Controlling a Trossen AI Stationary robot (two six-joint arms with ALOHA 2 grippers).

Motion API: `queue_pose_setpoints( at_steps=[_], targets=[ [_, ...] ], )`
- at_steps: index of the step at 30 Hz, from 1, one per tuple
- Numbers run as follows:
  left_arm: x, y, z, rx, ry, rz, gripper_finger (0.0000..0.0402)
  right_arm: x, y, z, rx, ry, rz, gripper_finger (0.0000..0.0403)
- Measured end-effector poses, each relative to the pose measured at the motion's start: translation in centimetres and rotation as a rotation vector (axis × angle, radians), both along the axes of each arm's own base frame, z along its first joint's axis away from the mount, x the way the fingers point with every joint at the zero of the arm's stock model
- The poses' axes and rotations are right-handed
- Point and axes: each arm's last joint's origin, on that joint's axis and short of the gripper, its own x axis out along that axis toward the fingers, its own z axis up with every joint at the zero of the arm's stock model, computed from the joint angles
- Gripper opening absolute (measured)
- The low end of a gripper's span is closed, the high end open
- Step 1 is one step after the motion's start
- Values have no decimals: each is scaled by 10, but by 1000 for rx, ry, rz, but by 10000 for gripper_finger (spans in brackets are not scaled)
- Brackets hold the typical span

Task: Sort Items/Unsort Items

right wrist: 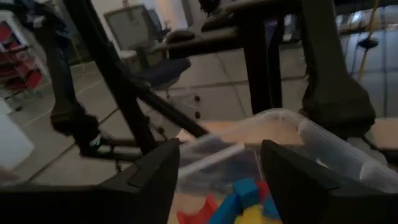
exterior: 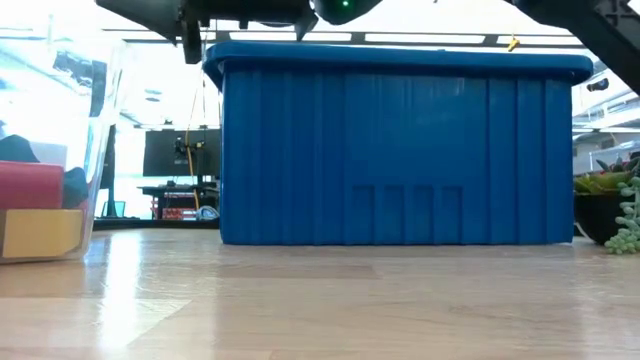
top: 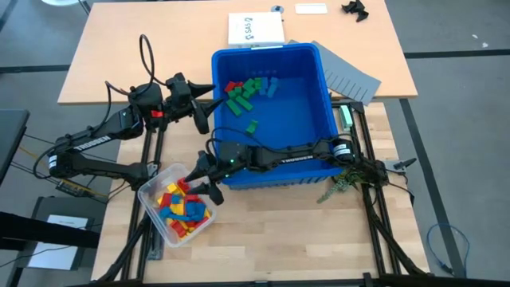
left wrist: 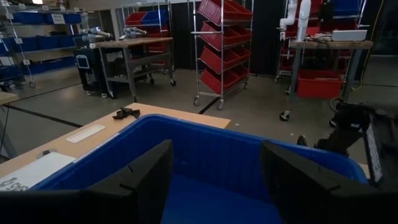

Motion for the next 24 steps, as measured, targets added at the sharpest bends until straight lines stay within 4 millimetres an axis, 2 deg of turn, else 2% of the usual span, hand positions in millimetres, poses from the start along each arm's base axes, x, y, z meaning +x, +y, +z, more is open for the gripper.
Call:
queue_pose_setpoints(
  at_steps=[3,8,16,24],
  targets=[
    [0,0,0,1,-1,0,248,-6,-14,9,-4,21,29,247],
    [0,0,0,0,0,0,248,-30,-40,44,-93,69,6,258],
    [0,0,0,0,0,0,248,-78,-71,84,-306,196,-105,243],
    [0,0,0,0,0,0,248,-132,-99,112,-425,381,-201,230]
  ],
)
